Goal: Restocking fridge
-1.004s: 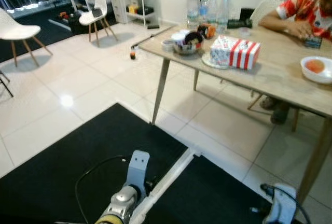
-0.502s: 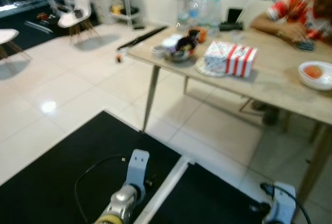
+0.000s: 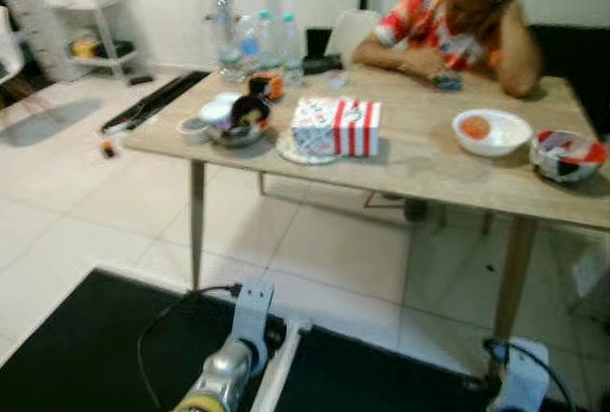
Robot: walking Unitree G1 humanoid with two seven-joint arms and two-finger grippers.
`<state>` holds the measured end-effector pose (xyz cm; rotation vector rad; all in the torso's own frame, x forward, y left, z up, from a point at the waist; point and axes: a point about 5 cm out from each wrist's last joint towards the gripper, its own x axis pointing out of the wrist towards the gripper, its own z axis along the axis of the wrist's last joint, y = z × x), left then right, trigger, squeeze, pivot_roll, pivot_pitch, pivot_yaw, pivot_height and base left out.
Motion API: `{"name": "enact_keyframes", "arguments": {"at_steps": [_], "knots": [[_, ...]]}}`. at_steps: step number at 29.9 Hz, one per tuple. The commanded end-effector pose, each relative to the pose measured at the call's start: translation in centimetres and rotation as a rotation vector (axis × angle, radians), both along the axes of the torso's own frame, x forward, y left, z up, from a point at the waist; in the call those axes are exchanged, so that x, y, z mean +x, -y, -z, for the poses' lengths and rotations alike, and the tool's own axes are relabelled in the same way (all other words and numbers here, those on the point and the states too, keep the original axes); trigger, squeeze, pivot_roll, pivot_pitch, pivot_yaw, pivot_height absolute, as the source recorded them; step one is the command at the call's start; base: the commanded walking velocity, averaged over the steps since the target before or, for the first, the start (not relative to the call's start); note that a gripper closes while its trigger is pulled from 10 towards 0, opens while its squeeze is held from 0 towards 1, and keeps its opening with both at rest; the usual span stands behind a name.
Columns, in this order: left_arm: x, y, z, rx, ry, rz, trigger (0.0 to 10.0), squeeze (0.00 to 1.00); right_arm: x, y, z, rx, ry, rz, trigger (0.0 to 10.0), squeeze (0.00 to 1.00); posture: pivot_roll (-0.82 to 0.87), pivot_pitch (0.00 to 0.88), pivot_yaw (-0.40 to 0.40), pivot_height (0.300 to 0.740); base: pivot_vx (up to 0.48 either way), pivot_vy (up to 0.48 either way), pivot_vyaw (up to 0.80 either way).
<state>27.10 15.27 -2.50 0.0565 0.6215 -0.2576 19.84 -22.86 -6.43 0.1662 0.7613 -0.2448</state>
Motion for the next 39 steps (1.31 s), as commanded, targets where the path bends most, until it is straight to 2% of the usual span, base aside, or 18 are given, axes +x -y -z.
{"name": "enact_keyframes", "arguments": {"at_steps": [1, 12, 20, 27, 29, 32, 35, 38, 39], "knots": [[-0.1, -0.1, 0.1, 0.004, -0.011, 0.003, 10.0, 0.00, -0.6, -0.4, 0.4, 0.016, -0.020, 0.006, 10.0, 0.00, -0.09, 0.029, 0.081, 0.740, 0.285, 0.000, -0.80], [0.0, 0.0, 0.1, 0.005, -0.012, 0.010, 10.0, 0.00, -0.8, -0.3, 0.5, 0.018, -0.020, 0.017, 10.0, 0.00, -0.09, 0.031, 0.084, 0.740, 0.280, 0.000, -0.80], [0.0, 0.0, 0.1, 0.006, -0.012, 0.013, 10.0, 0.00, -0.9, -0.3, 0.6, 0.017, -0.019, 0.025, 10.0, 0.00, -0.10, 0.034, 0.091, 0.740, 0.276, 0.000, 0.00], [-0.2, 0.2, 0.3, 0.019, -0.016, 0.020, 10.0, 0.00, -0.9, -0.3, 0.6, 0.018, -0.019, 0.028, 10.0, 0.00, -0.10, 0.036, 0.092, 0.740, 0.000, 0.000, 0.00], [-1.9, -1.1, 1.7, 0.076, -0.085, -0.018, 10.0, 0.00, -1.4, -0.4, 0.9, 0.018, -0.047, 0.014, 10.0, 0.00, -0.10, 0.036, 0.096, 0.740, 0.000, 0.000, 0.00], [-2.7, -1.7, 2.2, 0.091, -0.113, -0.036, 10.0, 0.00, -1.6, -0.4, 1.0, 0.014, -0.065, 0.009, 10.0, 0.00, -0.10, 0.036, 0.096, 0.740, 0.000, 0.000, 0.00], [-4.5, -2.9, 3.4, 0.120, -0.181, -0.065, 10.0, 0.00, -2.5, -0.2, 1.4, 0.001, -0.102, 0.005, 10.0, 0.00, -0.10, 0.036, 0.092, 0.740, 0.000, 0.000, 0.00], [-4.8, -3.1, 3.5, 0.123, -0.195, -0.070, 10.0, 0.00, -2.8, -0.2, 1.6, -0.002, -0.112, 0.005, 10.0, 0.00, -0.10, 0.036, 0.092, 0.740, 0.000, 0.000, 0.00], [-5.2, -3.4, 3.8, 0.122, -0.212, -0.086, 10.0, 0.00, -3.3, -0.1, 1.8, -0.016, -0.145, -0.009, 10.0, 0.00, -0.10, 0.035, 0.088, 0.740, 0.000, 0.000, 0.00]]}}
